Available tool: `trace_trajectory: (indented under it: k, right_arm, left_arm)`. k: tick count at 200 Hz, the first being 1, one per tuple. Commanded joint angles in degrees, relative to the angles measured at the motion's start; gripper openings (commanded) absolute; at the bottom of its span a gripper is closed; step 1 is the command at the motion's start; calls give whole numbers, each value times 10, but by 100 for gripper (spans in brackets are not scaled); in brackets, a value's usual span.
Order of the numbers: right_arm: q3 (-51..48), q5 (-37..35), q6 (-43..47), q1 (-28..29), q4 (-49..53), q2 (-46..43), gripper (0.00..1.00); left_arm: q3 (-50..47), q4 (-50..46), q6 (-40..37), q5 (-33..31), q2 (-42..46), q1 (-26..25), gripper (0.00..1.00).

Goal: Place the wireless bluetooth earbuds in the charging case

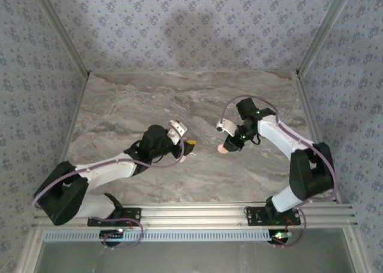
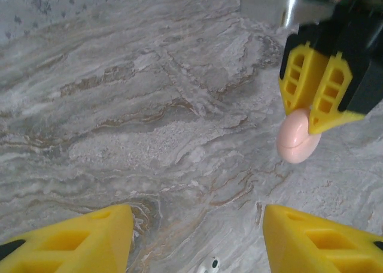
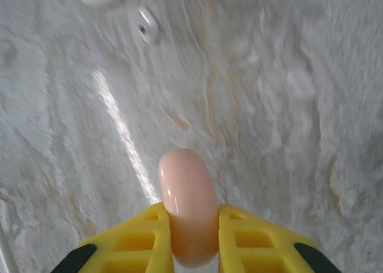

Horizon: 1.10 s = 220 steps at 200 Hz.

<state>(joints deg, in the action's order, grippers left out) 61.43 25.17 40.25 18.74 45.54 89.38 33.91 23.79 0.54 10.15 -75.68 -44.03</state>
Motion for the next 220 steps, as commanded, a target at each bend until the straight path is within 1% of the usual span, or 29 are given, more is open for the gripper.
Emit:
trace_trajectory:
  k: [1, 23, 50, 81, 84, 97, 114, 135, 171, 220]
  right_arm:
    - [33, -44, -18, -22, 57, 45, 19]
    - [51, -62, -27, -41, 67, 86, 19]
    - [64, -67, -39, -61, 70, 116, 20]
    - [64, -74, -50, -78, 68, 127, 20]
    - [80, -75, -51, -78, 68, 129, 21]
    - [85, -83, -52, -82, 70, 135, 22]
    - [91, -99, -52, -83, 72, 144, 26]
    - [94, -113, -56, -83, 70, 151, 34]
    - [90, -132, -72, -83, 48, 146, 44]
    - [88, -149, -96, -80, 21, 121, 52]
  left_arm:
    - [28, -46, 54, -5, -22, 3, 58]
    - [54, -88, 73, 7, -47, 5, 58]
    - [91, -172, 88, 24, -72, 5, 56]
    - [88, -226, 131, 30, -71, 5, 55]
    - [88, -232, 134, 30, -71, 6, 55]
    - [89, -262, 149, 25, -67, 6, 55]
    - [91, -301, 168, 19, -60, 5, 55]
    - [90, -341, 191, 13, -43, 6, 55]
    - [81, -408, 222, -19, 5, 6, 56]
    - [70, -485, 247, -56, 52, 6, 56]
